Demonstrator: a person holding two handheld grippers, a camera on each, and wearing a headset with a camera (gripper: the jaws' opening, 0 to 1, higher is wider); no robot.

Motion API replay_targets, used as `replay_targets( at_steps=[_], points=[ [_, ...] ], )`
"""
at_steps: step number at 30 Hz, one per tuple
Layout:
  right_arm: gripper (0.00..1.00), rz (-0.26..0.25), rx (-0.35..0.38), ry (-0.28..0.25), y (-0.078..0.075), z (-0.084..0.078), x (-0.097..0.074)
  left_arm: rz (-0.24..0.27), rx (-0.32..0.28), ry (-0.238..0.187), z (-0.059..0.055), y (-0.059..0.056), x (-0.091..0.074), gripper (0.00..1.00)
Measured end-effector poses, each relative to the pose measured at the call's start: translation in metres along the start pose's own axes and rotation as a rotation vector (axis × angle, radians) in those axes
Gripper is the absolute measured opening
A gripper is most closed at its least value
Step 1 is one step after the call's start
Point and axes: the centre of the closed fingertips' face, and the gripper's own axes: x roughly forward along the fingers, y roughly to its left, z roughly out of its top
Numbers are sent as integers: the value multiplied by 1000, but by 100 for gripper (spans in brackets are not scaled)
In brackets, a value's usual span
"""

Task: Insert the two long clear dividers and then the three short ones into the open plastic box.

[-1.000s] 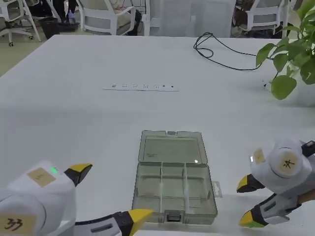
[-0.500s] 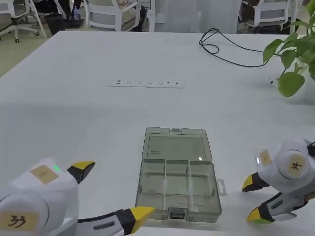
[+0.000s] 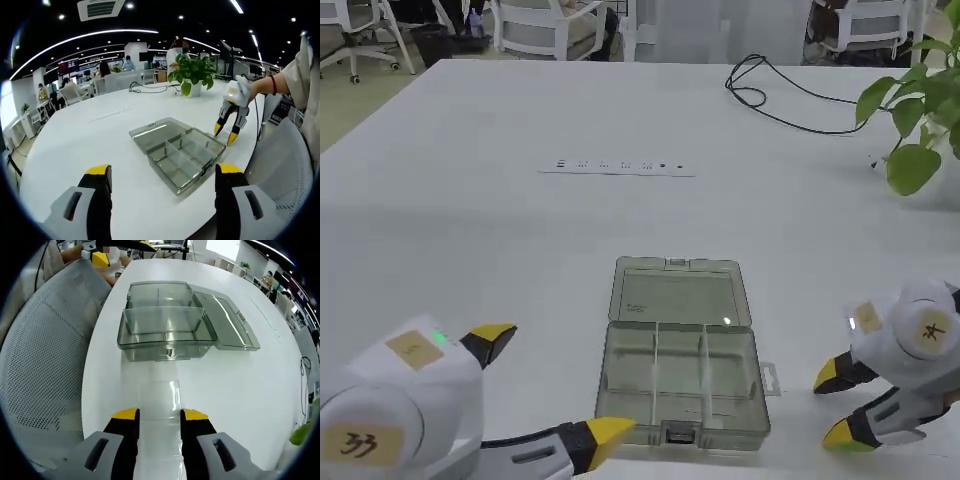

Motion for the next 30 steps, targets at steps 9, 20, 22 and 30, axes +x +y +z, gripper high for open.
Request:
replay_targets(
  at_steps=[9, 20, 22, 30],
  points=[
    [32, -13, 17, 8, 0, 0, 0, -5, 2, -5, 1, -1, -1, 86],
    [32, -67, 29, -1, -3, 2, -6, -4, -2, -15, 4, -3, -2, 83],
    [32, -80, 32, -9, -5, 4, -9, -1, -5, -19, 5, -3, -3, 82],
    [32, -173, 6, -46, -19, 22, -31, -19, -37, -28, 6, -8, -4, 79]
  ],
)
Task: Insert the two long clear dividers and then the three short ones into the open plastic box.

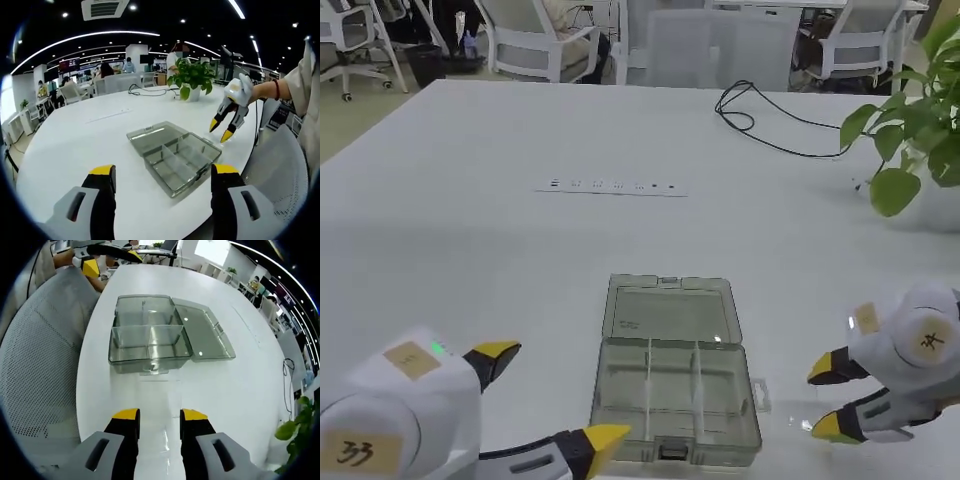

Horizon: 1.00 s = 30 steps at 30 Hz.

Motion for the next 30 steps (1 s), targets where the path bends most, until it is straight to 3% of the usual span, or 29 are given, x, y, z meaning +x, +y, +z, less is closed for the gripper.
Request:
replay_targets(
  at_steps=[5, 13, 23, 30],
  points=[
    [32, -39, -34, -33, -4, 19, -12, -13, 12, 3, 0, -6, 1, 78],
    [32, -60, -95, -92, 2, 50, -19, -33, 13, -3, 2, -12, 3, 73],
    [32, -88, -165, -200, 14, 97, -20, -67, -70, -39, 5, -17, 3, 63],
    [32, -100, -199, -279, 23, 128, -17, -98, -129, -87, 14, -22, 4, 55]
  ],
)
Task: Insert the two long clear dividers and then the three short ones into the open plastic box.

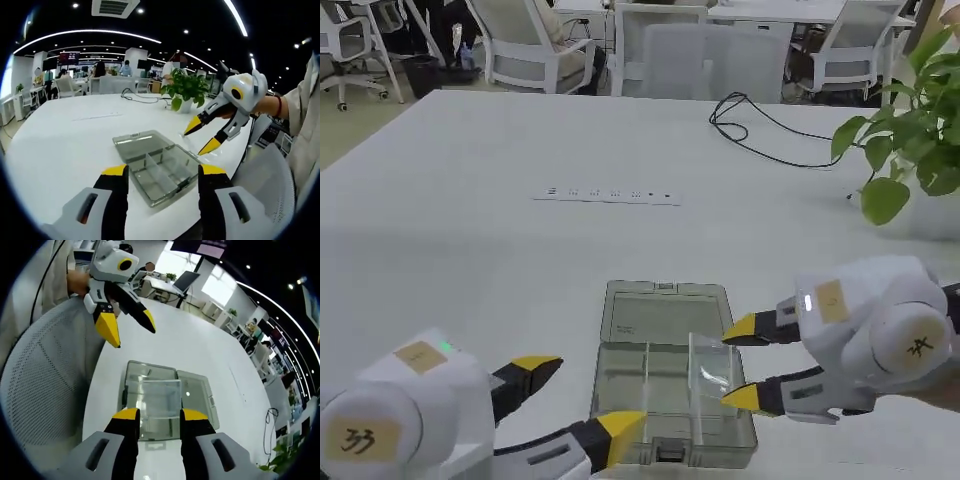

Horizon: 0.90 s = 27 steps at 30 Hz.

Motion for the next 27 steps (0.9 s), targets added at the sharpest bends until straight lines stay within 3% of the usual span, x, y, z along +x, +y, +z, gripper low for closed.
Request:
replay_targets(
  at_steps=[10, 17, 27],
  points=[
    [32, -12, -39, -72, 4, 30, 12, -40, -58, -29, 6, -7, 6, 45],
    [32, -15, -45, -100, 7, 40, 17, -54, -89, -42, 8, -9, 9, 38],
    [32, -29, -43, -138, 8, 53, 18, -91, -174, -57, 9, -13, 9, 13]
  ],
)
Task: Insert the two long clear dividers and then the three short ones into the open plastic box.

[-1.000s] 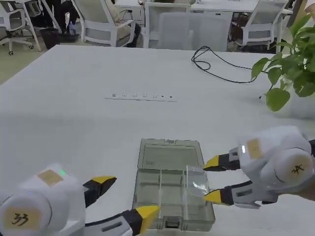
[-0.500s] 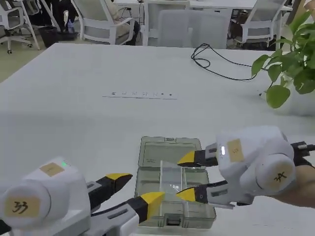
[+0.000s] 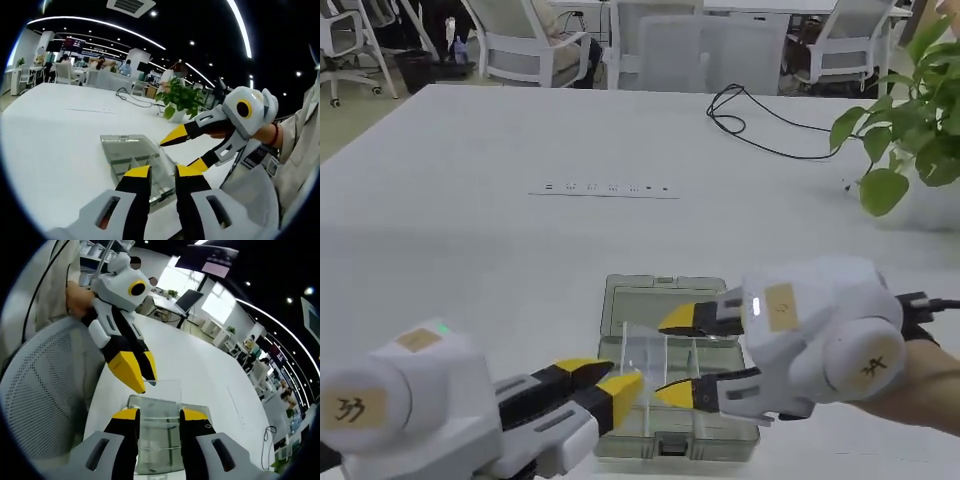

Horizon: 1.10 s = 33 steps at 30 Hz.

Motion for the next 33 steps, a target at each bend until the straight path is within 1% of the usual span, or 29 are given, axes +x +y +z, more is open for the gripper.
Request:
replay_targets(
  at_steps=[3, 5, 8, 16, 19, 20, 21, 22, 23, 26, 29, 31, 33],
  points=[
    [32, -7, 0, -8, -1, 3, 0, 2, -4, -3, 1, 1, 0, 7],
    [32, -13, -3, -9, -2, 4, 1, -8, -25, -3, 2, 0, 0, 4],
    [32, -19, -3, -13, -3, 6, 2, -15, -31, 0, 2, -1, 0, 0],
    [32, -38, 0, -8, -7, 6, 3, -10, -45, 6, 6, -1, 3, 0],
    [32, -48, -7, -6, -9, 6, 3, -5, -88, 20, 8, 1, 4, 0],
    [32, -53, -6, -8, -10, 6, 3, 0, -101, 19, 9, 2, 4, 0],
    [32, -59, -4, -9, -11, 7, 2, -2, -127, 16, 10, 2, 4, 0],
    [32, -64, -5, -12, -12, 8, 2, 0, -134, 13, 11, 2, 4, 0],
    [32, -70, -4, -14, -13, 9, 1, 0, -155, 9, 12, 2, 3, 0],
    [33, -76, -3, -18, -14, 10, 1, -2, -193, 10, 13, 3, 2, 0],
    [33, -82, -1, -25, -14, 10, 0, -2, -189, 12, 14, 1, 2, 0],
    [31, -84, 17, -27, -14, 10, 0, 26, -127, 47, 9, 6, 1, 0],
    [33, -71, 54, -33, -12, 9, 0, 26, -113, 49, 9, 5, 2, 0]
  ],
)
